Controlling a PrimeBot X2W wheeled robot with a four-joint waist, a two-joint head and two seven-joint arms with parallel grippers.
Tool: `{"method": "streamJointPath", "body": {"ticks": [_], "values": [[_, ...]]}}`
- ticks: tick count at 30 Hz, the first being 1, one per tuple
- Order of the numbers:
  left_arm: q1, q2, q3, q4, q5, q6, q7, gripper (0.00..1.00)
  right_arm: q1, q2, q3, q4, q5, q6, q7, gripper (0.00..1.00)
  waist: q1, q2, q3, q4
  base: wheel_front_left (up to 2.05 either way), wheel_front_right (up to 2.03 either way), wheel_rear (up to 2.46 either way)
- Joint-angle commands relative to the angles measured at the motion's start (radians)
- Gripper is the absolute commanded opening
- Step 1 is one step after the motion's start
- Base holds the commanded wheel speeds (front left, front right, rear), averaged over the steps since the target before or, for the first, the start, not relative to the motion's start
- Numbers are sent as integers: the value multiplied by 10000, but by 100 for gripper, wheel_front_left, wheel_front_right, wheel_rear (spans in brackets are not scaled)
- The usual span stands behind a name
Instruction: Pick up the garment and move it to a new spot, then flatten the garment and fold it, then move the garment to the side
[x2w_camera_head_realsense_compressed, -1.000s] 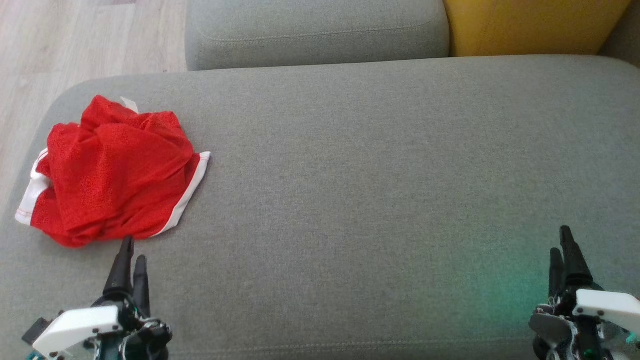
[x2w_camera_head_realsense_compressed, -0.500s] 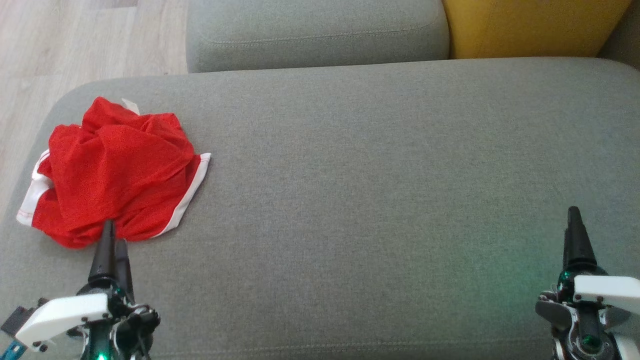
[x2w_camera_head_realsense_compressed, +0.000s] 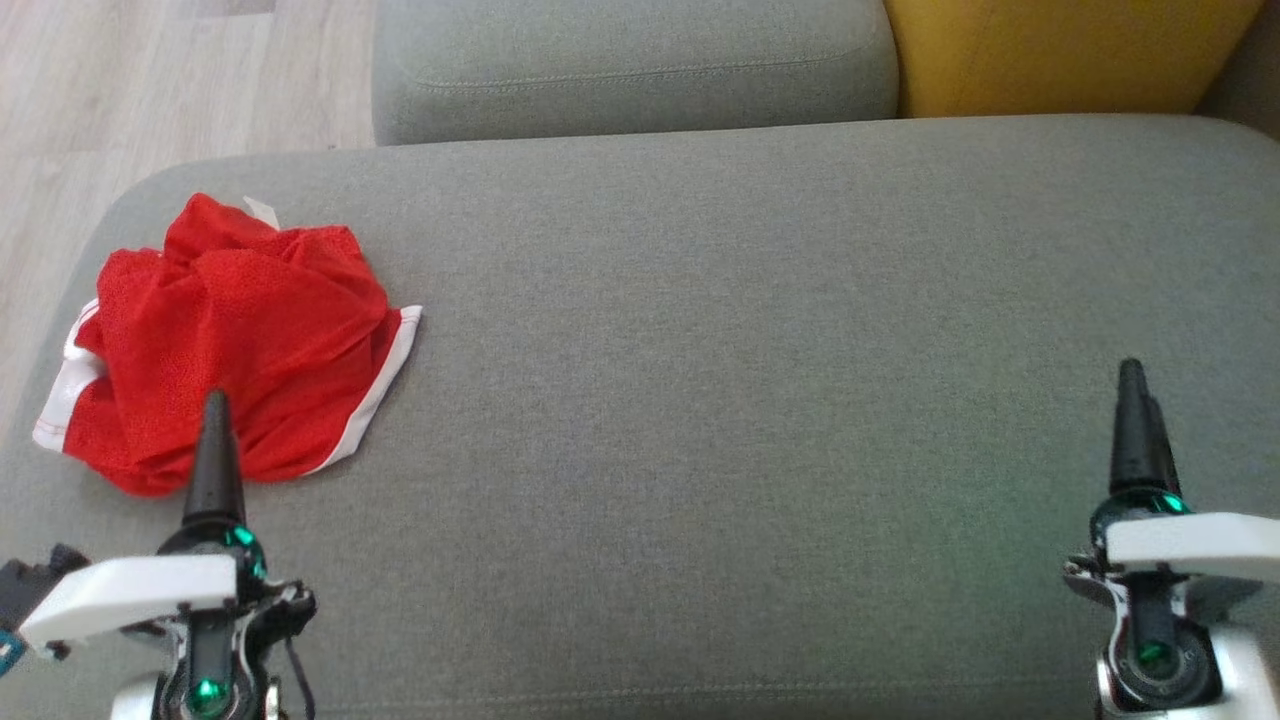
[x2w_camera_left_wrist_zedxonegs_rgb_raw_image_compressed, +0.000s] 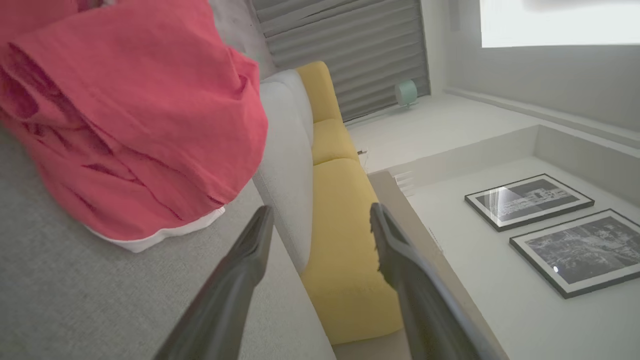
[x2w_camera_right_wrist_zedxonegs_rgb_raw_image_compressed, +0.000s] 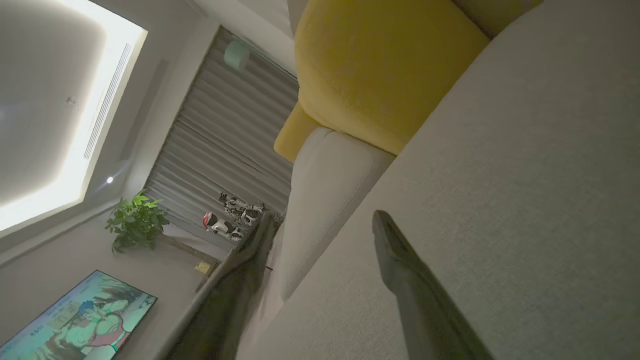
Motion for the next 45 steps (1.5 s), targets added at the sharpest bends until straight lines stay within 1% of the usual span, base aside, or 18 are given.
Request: {"method": "streamJointPath", "body": {"ticks": [1, 10, 12, 21, 36, 40, 41, 45], "values": [[-635, 120, 20, -617, 471, 22, -152, 100, -659, -70, 250, -598, -690, 33, -146, 100, 0, 0, 14, -4, 0, 0, 0], [-660, 128, -682, -1346, 2403, 164, -415, 100, -719, -210, 871, -1341, -3041, 39, -411, 100, 0, 0, 67, -41, 0, 0, 0], [-665, 129, -764, -1397, 2600, 182, -445, 100, -713, -215, 914, -1382, -3251, 39, -441, 100, 0, 0, 70, -48, 0, 0, 0], [-675, 137, -1533, -1496, 4584, 288, -708, 100, -586, -246, 1131, -1309, -4884, 45, -705, 100, 0, 0, 82, -158, 0, 0, 0], [-784, 160, -2309, -1445, 7777, 757, -1147, 100, -590, -174, 1187, -1098, -7425, 54, -1145, 100, 0, 0, -3, -341, 0, 0, 0], [-811, 236, -2566, -1457, 8542, 905, -1264, 100, -629, -152, 1211, -1077, -8073, 57, -1263, 100, 0, 0, -31, -362, 0, 0, 0], [-843, 271, -2696, -1506, 8859, 997, -1323, 100, -633, -143, 1243, -1058, -8380, 58, -1321, 100, 0, 0, -29, -365, 0, 0, 0], [-881, 446, -3022, -1502, 9566, 1229, -1440, 100, -667, -133, 1346, -997, -9004, 61, -1439, 100, 0, 0, -27, -376, 0, 0, 0]]}}
